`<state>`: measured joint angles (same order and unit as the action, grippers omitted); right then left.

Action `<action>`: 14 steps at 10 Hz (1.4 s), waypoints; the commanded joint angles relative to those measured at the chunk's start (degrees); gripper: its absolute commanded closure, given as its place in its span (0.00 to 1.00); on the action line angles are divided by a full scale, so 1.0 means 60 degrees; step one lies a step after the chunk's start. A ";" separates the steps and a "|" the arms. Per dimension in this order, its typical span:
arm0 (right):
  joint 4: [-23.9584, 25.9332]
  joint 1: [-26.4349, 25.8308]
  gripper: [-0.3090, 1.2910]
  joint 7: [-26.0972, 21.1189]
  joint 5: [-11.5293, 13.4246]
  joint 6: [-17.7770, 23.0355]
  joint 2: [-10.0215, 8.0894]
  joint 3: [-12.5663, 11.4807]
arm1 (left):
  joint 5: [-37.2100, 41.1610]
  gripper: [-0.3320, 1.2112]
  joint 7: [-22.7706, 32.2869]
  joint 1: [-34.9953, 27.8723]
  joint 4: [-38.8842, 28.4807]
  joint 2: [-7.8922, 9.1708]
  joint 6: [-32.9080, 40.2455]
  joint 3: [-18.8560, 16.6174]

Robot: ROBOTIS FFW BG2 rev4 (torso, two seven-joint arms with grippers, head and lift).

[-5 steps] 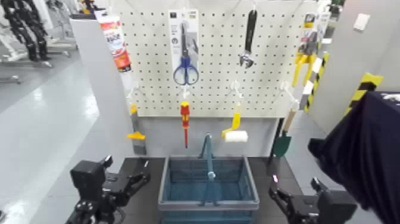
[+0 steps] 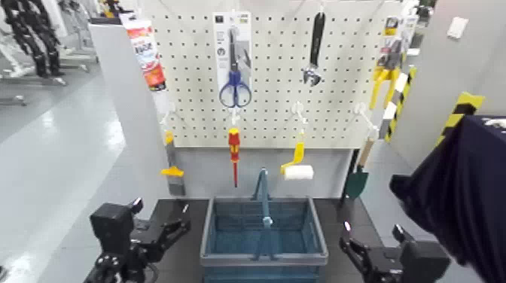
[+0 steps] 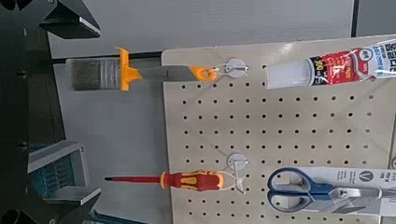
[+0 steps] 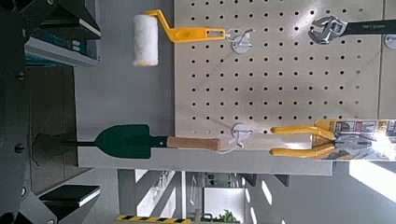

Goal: Put the red screwdriver into the crate.

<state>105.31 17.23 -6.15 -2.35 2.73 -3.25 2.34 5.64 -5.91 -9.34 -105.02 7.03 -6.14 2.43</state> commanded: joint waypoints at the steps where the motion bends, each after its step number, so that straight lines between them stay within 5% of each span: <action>1: -0.0062 0.0000 0.28 -0.0001 -0.0005 0.0029 0.0015 0.0034 | 0.0261 0.29 -0.0539 0.0385 0.0291 -0.0015 -0.0091 -0.0126; 4: -0.0135 0.0000 0.28 -0.0001 -0.0005 0.0073 0.0044 0.0049 | 0.0334 0.29 -0.1505 0.1015 0.0745 -0.0029 -0.0340 -0.0243; 14: -0.0325 -0.0146 0.28 -0.0001 -0.0107 0.0161 0.0015 0.0181 | 0.1506 0.29 -0.2897 0.4106 0.3529 0.0864 -0.0252 0.0987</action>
<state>103.45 16.41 -6.15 -2.97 3.66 -3.13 3.39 14.21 -23.22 14.10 -85.03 12.15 -8.16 7.85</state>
